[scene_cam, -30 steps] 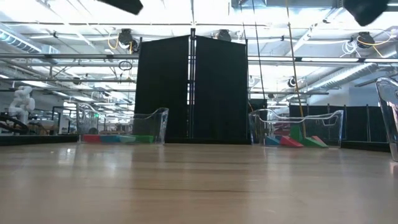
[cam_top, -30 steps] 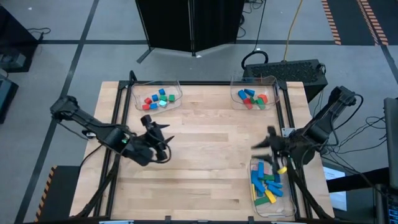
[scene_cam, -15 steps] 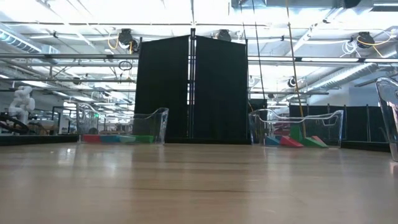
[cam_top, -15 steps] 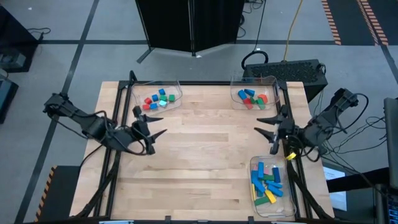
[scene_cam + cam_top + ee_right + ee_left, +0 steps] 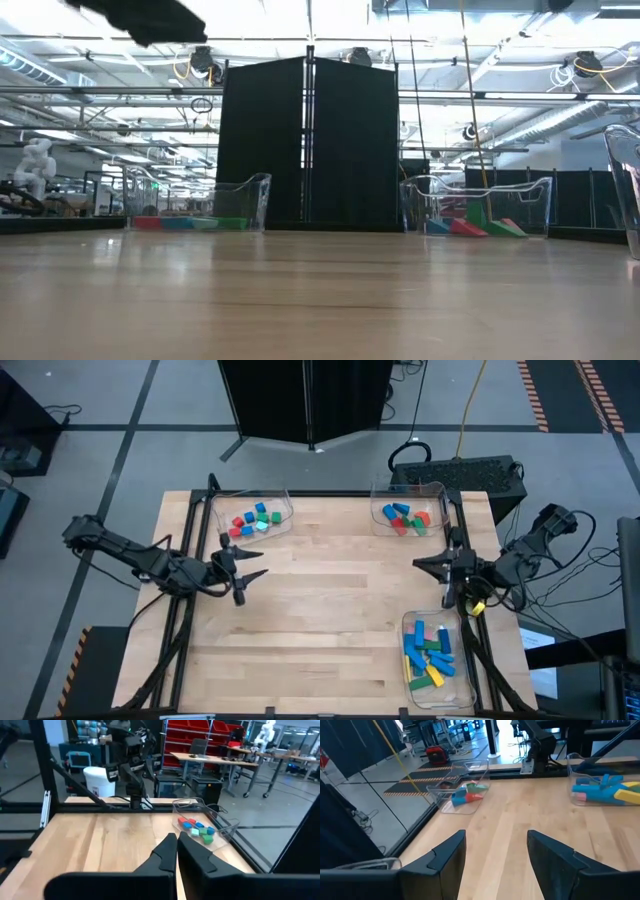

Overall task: Sort blocks by size
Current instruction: Return to Home Position

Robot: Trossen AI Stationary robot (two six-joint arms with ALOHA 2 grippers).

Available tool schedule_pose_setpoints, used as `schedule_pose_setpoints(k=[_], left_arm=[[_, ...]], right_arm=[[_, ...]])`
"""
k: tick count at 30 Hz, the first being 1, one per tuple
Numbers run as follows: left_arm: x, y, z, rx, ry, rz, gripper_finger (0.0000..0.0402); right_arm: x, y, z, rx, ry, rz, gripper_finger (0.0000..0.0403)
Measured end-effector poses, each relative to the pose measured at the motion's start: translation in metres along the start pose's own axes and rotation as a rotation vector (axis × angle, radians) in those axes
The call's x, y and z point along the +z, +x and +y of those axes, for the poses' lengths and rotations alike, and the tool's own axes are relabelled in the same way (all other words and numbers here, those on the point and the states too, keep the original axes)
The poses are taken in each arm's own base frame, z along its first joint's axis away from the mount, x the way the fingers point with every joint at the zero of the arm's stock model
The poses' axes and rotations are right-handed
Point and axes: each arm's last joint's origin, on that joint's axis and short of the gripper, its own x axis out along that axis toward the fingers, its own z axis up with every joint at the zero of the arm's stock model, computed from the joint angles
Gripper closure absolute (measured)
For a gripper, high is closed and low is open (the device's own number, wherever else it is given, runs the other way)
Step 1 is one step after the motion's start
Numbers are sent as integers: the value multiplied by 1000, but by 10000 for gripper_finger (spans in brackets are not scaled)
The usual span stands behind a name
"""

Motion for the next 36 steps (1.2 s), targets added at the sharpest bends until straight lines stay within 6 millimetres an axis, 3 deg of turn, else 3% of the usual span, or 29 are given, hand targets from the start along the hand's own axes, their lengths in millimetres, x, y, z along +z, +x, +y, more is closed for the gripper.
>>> schedule_pose_setpoints(k=[6,25,36], left_arm=[[-25,3,2,11,-41,-50,213],[-66,2,5,18,-84,-111,391],[-84,-3,10,33,-105,-144,400]], right_arm=[[-30,8,1,-67,-20,24,401],[-98,30,-15,-41,74,-125,403],[-108,38,-29,-89,85,-141,403]])
